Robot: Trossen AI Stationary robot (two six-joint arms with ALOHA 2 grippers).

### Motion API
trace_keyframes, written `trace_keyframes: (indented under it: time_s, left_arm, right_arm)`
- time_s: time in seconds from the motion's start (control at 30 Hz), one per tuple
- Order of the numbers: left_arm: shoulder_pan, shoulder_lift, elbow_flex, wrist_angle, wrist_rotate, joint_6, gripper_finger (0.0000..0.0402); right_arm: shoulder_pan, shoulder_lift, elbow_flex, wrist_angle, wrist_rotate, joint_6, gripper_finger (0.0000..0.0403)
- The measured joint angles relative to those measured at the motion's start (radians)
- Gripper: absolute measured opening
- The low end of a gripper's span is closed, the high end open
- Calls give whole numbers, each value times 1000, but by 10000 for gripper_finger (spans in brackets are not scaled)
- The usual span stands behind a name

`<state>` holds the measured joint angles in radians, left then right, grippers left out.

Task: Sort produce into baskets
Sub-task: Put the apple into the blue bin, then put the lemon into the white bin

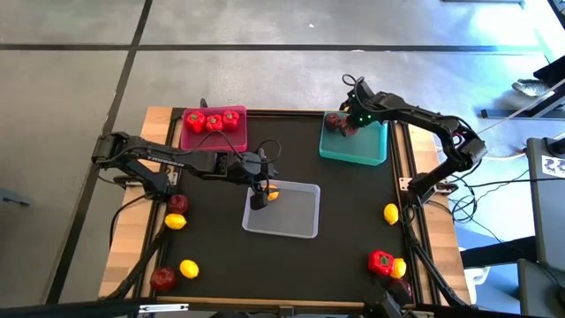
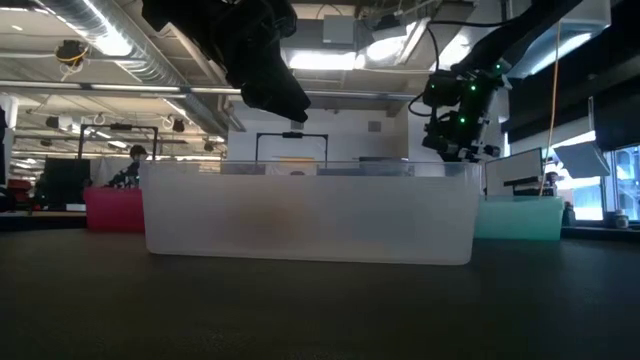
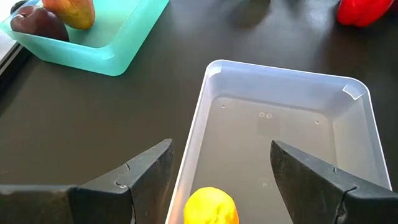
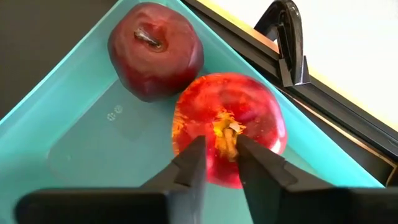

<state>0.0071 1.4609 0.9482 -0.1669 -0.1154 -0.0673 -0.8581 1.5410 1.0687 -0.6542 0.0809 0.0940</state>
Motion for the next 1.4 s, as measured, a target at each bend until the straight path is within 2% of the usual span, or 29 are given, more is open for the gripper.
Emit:
trace_keyframes:
  time_s: [0.23,0.67,0.87,0.93,1.03,1.2,1.4]
  left_arm:
    - [0,0,0,0,0,-4,263]
    - [0,0,0,0,0,-4,263]
    - [0,0,0,-1,0,-5,263]
    - [0,0,0,-1,0,-10,263]
    - [-3,0,1,-10,0,-10,263]
    - [-21,-29,49,-147,0,-25,263]
    - [-48,-104,118,-381,1,-130,263]
  right_arm:
    - [0,0,0,2,23,-31,131]
    - [1,-112,-1,2,20,-55,131]
    - [18,-222,-1,-6,-112,-54,131]
    - [52,-257,-1,-1,-149,-51,131]
    - [126,-296,-1,17,-149,-50,131]
    - [272,-304,-1,69,-92,-55,131]
    - [419,-304,-1,129,15,-21,131]
